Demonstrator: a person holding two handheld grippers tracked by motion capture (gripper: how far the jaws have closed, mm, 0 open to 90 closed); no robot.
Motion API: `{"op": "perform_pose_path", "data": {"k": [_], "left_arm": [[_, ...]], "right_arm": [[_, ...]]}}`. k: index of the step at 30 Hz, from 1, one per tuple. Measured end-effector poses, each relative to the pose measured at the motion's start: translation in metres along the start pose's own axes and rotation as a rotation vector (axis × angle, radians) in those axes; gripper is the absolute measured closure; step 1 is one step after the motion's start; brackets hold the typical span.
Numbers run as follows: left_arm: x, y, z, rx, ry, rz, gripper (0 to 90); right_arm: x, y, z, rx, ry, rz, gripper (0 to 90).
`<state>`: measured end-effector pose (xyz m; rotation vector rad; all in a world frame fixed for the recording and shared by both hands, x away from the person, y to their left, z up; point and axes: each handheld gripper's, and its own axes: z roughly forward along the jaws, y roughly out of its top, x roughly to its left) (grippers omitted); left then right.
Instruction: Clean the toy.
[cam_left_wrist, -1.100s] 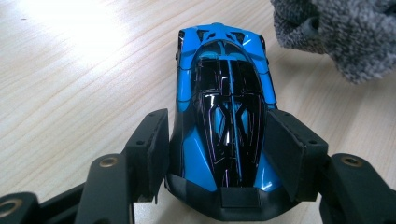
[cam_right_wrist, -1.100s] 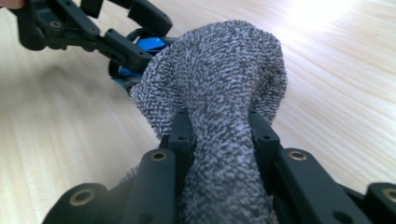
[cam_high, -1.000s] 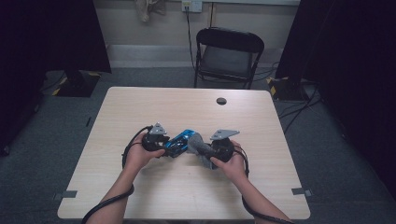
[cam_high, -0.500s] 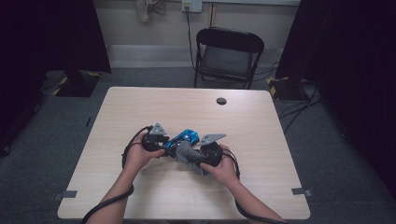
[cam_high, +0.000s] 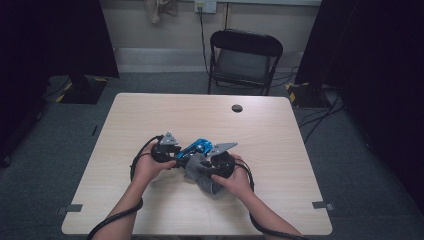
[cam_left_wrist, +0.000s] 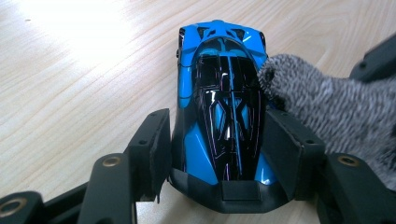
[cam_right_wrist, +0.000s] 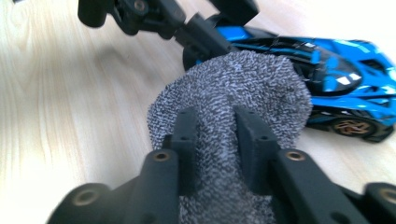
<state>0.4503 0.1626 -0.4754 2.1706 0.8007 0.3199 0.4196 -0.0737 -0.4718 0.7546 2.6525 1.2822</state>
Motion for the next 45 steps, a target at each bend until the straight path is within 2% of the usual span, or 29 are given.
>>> {"op": "perform_pose_path", "data": {"k": [3, 5, 8, 12, 14, 17, 25, 28, 36, 41, 42, 45], "left_arm": [[0.0, 0.0, 0.0, 0.0, 0.0, 0.001, 42.8], [0.0, 0.0, 0.0, 0.003, -0.003, 0.004, 42.7], [0.0, 0.0, 0.0, 0.001, 0.002, 0.008, 42.7], [0.0, -0.001, 0.0, -0.004, -0.002, 0.004, 42.7], [0.0, -0.002, 0.0, -0.007, -0.002, 0.006, 42.7], [0.0, -0.002, 0.0, -0.011, 0.0, 0.005, 42.7], [0.0, -0.001, -0.002, 0.001, 0.006, 0.013, 43.4], [0.001, -0.003, -0.001, -0.009, -0.003, -0.004, 43.8], [0.003, -0.003, -0.002, -0.005, -0.012, 0.001, 44.5], [0.004, -0.003, -0.002, -0.004, -0.023, -0.008, 44.7], [0.004, -0.003, -0.002, -0.002, -0.018, 0.004, 44.8], [0.004, -0.003, -0.002, -0.002, -0.018, 0.002, 44.9]], "right_arm": [[0.002, 0.0, 0.006, 0.009, 0.007, 0.013, 72.3], [0.003, -0.001, 0.009, 0.009, 0.004, 0.018, 66.9], [0.005, -0.001, 0.015, 0.022, -0.018, 0.004, 66.4], [0.004, -0.004, 0.022, 0.028, -0.014, 0.009, 68.4], [0.004, -0.004, 0.023, 0.032, -0.031, -0.007, 74.4], [0.002, -0.003, 0.024, 0.033, -0.032, 0.016, 79.1], [-0.001, -0.002, 0.026, 0.023, -0.059, 0.052, 81.6], [-0.001, -0.001, 0.026, 0.02, -0.078, 0.05, 81.9], [-0.009, -0.002, 0.023, 0.014, -0.067, 0.081, 82.0], [-0.017, -0.003, 0.02, 0.008, -0.081, 0.103, 82.0], [-0.02, -0.003, 0.019, 0.006, -0.077, 0.108, 82.0], [-0.023, -0.003, 0.018, 0.004, -0.08, 0.11, 82.0]]}}
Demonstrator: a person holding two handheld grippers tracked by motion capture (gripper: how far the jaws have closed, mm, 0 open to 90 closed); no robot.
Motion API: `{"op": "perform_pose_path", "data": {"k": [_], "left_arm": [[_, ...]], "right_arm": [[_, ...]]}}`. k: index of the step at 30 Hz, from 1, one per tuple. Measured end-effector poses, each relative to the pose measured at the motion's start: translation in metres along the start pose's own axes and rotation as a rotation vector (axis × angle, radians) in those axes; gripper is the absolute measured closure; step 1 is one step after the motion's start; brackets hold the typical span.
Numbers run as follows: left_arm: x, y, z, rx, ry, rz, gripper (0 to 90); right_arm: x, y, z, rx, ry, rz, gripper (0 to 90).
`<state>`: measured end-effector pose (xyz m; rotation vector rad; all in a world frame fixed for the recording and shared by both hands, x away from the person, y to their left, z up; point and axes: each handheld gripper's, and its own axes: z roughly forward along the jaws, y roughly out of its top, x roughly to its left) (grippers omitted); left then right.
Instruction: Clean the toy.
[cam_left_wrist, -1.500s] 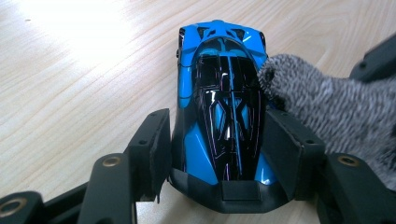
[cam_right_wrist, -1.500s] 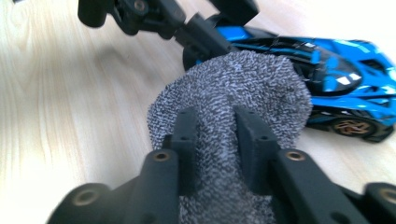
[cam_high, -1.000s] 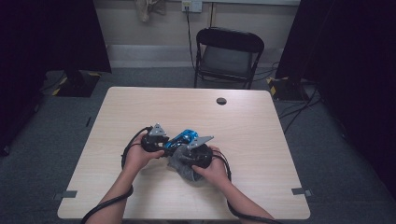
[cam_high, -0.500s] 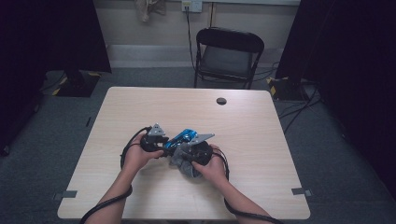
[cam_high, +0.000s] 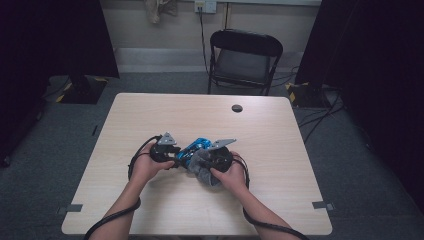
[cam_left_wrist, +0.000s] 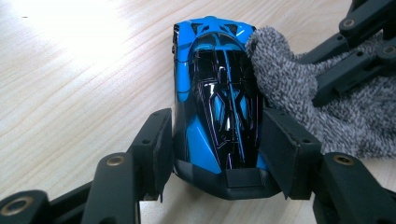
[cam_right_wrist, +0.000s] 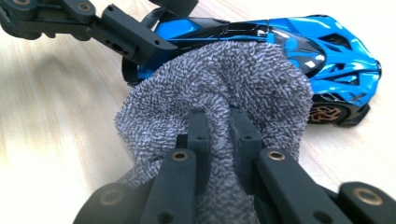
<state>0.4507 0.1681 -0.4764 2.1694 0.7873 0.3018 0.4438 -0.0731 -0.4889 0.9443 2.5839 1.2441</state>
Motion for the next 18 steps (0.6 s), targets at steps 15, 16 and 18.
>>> {"op": "perform_pose_path", "data": {"k": [15, 16, 18], "left_arm": [[-0.001, 0.002, 0.0, 0.009, 0.008, 0.01, 46.5], [-0.001, 0.002, 0.0, 0.008, 0.01, 0.011, 46.6], [-0.001, 0.002, 0.0, 0.006, 0.004, 0.004, 46.8]], "right_arm": [[-0.019, 0.005, -0.003, 0.019, -0.022, 0.014, 81.8], [-0.021, 0.005, -0.003, 0.018, -0.023, 0.018, 81.8], [-0.024, 0.005, -0.004, 0.016, -0.026, 0.023, 81.8]]}}
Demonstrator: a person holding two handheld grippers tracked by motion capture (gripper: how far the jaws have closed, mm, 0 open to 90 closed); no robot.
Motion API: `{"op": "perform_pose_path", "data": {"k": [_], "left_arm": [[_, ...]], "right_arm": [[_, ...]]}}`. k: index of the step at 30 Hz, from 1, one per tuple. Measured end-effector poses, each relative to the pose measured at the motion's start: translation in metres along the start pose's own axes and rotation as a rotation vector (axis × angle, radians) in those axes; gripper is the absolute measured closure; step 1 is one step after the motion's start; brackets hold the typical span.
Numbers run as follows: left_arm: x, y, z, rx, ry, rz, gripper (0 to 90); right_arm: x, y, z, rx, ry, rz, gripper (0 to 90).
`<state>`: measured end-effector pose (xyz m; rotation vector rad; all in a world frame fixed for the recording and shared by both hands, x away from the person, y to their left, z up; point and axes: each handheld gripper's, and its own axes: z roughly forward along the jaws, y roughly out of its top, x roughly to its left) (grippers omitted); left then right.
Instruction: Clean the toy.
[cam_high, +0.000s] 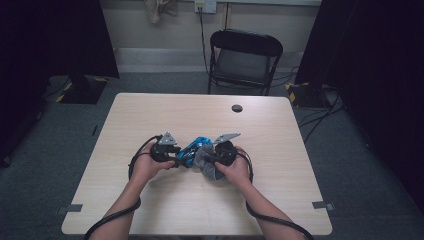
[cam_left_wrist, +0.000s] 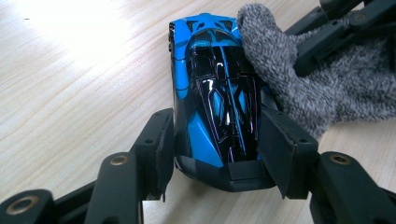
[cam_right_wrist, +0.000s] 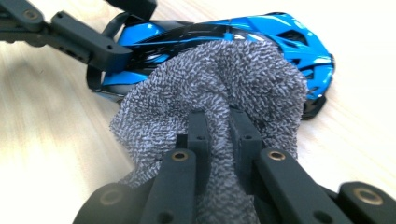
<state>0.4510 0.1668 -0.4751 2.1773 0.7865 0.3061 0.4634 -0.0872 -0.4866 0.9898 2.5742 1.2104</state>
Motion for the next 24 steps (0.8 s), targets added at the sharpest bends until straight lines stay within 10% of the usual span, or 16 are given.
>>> {"op": "perform_pose_path", "data": {"k": [18, 24], "left_arm": [[-0.001, 0.004, 0.0, 0.007, 0.022, 0.006, 51.8], [-0.006, 0.013, 0.011, 0.009, 0.045, 0.003, 33.6]], "right_arm": [[-0.005, -0.002, 0.001, -0.009, -0.026, 0.015, 81.8], [-0.005, -0.004, 0.0, -0.016, -0.025, 0.014, 81.7]]}}
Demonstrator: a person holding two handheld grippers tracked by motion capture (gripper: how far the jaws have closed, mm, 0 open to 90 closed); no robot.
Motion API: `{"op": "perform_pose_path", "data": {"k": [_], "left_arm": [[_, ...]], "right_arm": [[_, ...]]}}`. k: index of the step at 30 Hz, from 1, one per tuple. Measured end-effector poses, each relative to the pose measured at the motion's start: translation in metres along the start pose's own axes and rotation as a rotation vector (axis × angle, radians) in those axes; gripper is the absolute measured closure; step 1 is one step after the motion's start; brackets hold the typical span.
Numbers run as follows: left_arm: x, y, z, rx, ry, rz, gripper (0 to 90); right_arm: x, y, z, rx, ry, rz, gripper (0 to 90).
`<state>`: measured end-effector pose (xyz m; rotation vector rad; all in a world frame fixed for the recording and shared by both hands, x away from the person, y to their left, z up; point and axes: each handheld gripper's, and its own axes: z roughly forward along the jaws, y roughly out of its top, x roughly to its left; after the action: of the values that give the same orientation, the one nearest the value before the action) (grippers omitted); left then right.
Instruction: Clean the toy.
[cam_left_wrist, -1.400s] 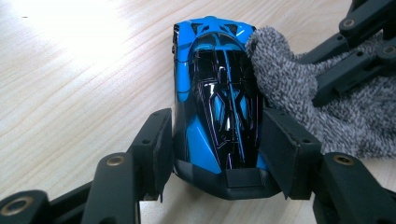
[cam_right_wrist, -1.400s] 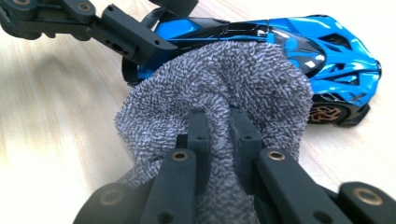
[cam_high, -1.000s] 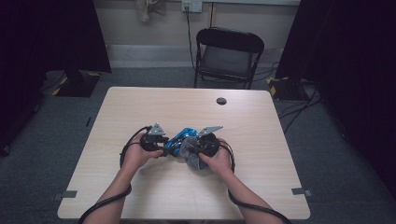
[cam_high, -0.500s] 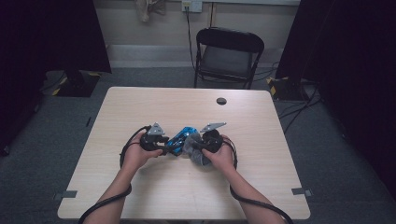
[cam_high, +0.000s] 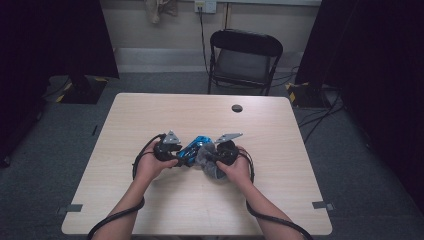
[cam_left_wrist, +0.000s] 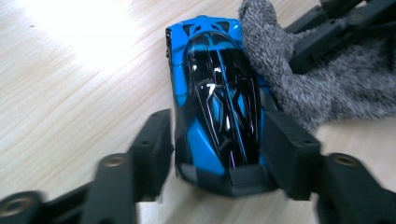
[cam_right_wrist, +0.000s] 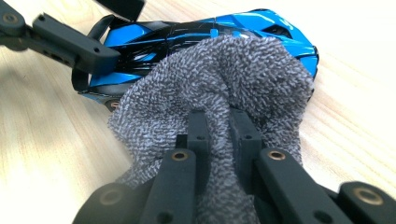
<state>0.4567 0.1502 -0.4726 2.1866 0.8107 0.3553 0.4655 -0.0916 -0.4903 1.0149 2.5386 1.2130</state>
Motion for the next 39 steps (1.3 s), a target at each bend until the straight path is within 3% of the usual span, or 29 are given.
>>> {"op": "perform_pose_path", "data": {"k": [3, 6, 8, 15, 25, 39], "left_arm": [[-0.005, 0.008, 0.008, -0.02, 0.0, -0.017, 30.5], [-0.01, 0.013, 0.016, 0.015, 0.01, 0.006, 28.5], [-0.009, 0.013, 0.018, 0.022, 0.006, -0.014, 28.1], [-0.005, 0.005, 0.014, 0.013, -0.027, -0.027, 27.5], [-0.005, 0.002, 0.01, 0.021, -0.025, -0.014, 27.5], [-0.005, 0.002, 0.011, 0.011, -0.027, -0.035, 27.4]], "right_arm": [[0.0, -0.001, 0.0, -0.001, 0.004, -0.001, 81.7], [0.0, -0.002, -0.001, -0.002, 0.005, -0.002, 81.6], [0.0, -0.002, -0.002, -0.001, 0.004, -0.003, 81.6], [0.0, -0.005, -0.005, 0.001, 0.009, -0.004, 81.6], [0.001, -0.001, -0.004, 0.02, -0.02, -0.011, 81.5], [-0.012, 0.007, -0.001, 0.026, -0.045, 0.017, 81.6]]}}
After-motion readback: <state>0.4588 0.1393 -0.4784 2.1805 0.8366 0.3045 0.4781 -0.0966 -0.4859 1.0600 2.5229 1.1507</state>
